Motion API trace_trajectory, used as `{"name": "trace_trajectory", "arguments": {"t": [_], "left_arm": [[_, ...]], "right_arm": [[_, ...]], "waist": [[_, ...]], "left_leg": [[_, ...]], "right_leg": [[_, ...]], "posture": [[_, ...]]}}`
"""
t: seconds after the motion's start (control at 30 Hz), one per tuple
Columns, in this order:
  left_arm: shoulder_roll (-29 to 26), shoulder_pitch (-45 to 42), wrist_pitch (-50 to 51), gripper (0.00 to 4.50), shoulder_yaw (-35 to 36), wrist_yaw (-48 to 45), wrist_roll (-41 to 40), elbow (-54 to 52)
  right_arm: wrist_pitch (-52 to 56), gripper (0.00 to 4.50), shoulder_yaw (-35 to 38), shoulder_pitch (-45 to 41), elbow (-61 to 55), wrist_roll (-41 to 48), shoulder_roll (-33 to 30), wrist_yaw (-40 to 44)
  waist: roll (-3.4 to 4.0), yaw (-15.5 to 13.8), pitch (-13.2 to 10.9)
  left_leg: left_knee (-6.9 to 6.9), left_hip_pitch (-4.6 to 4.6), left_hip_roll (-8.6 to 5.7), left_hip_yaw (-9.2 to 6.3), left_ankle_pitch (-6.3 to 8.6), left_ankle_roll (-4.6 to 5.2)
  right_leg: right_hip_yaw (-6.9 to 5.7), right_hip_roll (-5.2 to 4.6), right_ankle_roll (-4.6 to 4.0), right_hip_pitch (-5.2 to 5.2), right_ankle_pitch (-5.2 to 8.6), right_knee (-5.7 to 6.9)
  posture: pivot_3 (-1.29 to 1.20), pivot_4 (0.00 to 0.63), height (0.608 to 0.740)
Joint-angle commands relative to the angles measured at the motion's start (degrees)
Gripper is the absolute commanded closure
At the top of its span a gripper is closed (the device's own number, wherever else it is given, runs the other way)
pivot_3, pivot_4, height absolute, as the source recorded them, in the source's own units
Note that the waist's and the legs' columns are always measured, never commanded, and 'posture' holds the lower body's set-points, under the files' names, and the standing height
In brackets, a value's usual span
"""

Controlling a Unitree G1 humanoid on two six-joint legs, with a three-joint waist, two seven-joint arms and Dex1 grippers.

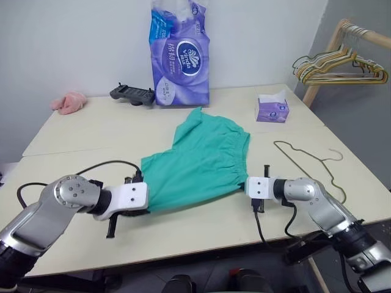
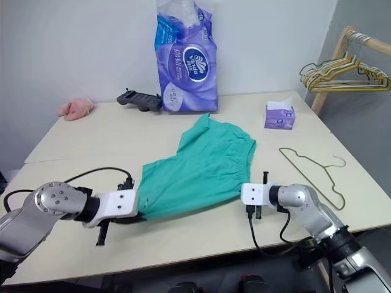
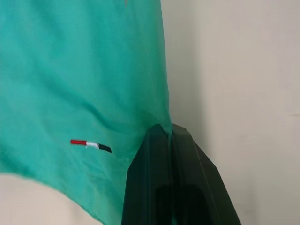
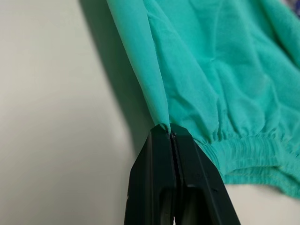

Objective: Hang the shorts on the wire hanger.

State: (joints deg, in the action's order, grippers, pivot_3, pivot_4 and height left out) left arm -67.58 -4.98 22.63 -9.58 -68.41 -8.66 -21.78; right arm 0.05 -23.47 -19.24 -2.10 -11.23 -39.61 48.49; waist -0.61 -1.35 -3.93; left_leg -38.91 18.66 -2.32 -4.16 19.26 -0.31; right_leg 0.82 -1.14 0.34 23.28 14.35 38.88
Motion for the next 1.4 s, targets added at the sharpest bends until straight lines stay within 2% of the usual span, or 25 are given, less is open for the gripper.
{"name": "trace_trajectory", "arguments": {"t": [0.03, 0.3, 0.43, 0.67, 1.23, 1.27, 1.4], "left_arm": [[-2.8, 3.8, 4.4, 4.50, 3.7, -1.5, -2.7, -5.4], [-6.9, 11.1, 8.0, 4.50, 7.8, -6.1, -8.8, -9.1], [-1.5, 4.8, 4.5, 4.50, 3.3, -2.5, -4.9, -2.5], [4.3, -3.6, 1.3, 4.50, -1.0, -2.4, -1.4, 4.4], [4.9, -2.7, -0.4, 4.50, -0.9, -5.2, -1.3, 4.6], [4.9, -2.8, -0.6, 4.29, -0.8, -5.2, -1.4, 4.7], [4.8, -3.0, -0.6, 3.28, -0.7, -5.9, -1.8, 5.1]], "right_arm": [[4.0, 4.48, 4.7, 2.8, -7.6, 1.9, -2.4, 1.2], [11.5, 4.48, 7.1, 11.5, -18.2, 3.8, -5.6, 2.9], [14.4, 4.48, 5.9, 11.6, -19.3, 4.1, -5.2, 3.7], [15.7, 4.48, 5.8, 10.0, -17.4, 4.4, -4.7, 4.3], [17.6, 4.48, 5.6, 10.7, -20.4, 6.3, -5.3, 7.0], [17.7, 4.50, 5.6, 10.9, -20.7, 6.6, -5.5, 7.4], [18.1, 3.55, 6.0, 11.0, -21.9, 7.9, -6.6, 9.2]], "waist": [[-0.10, 0.0, -0.1], [-0.30, -0.1, -0.3], [-0.33, -0.1, -0.3], [-0.43, -0.1, -0.3], [-0.43, -0.1, -0.3], [-0.43, -0.1, -0.3], [-0.42, -0.1, -0.3]], "left_leg": [[0.00, 0.00, 0.00, 0.00, 0.00, 0.00], [0.01, 0.01, 0.01, 0.00, 0.00, 0.00], [0.01, 0.01, 0.01, -0.01, 0.00, 0.00], [0.00, 0.04, 0.00, -0.01, 0.00, -0.01], [0.01, 0.06, 0.02, -0.02, 0.00, -0.01], [0.01, 0.06, 0.02, -0.02, 0.00, -0.01], [0.01, 0.06, 0.02, -0.03, 0.00, -0.01]], "right_leg": [[0.00, 0.00, -0.02, 0.00, 0.01, 0.00], [-0.03, 0.00, 0.16, -0.01, 0.21, -0.02], [-0.06, 0.00, 0.17, -0.03, 0.25, -0.06], [-0.06, 0.00, -0.02, -0.05, 0.13, -0.14], [-0.05, -0.01, 0.14, -0.02, 0.23, -0.16], [-0.05, -0.01, 0.13, -0.02, 0.22, -0.16], [-0.05, -0.01, 0.15, -0.02, 0.23, -0.17]], "posture": [[0.11, 0.065, 0.740], [0.10, 0.062, 0.740], [0.09, 0.057, 0.740], [0.09, 0.052, 0.740], [0.08, 0.048, 0.740], [0.08, 0.048, 0.740], [0.08, 0.050, 0.740]]}}
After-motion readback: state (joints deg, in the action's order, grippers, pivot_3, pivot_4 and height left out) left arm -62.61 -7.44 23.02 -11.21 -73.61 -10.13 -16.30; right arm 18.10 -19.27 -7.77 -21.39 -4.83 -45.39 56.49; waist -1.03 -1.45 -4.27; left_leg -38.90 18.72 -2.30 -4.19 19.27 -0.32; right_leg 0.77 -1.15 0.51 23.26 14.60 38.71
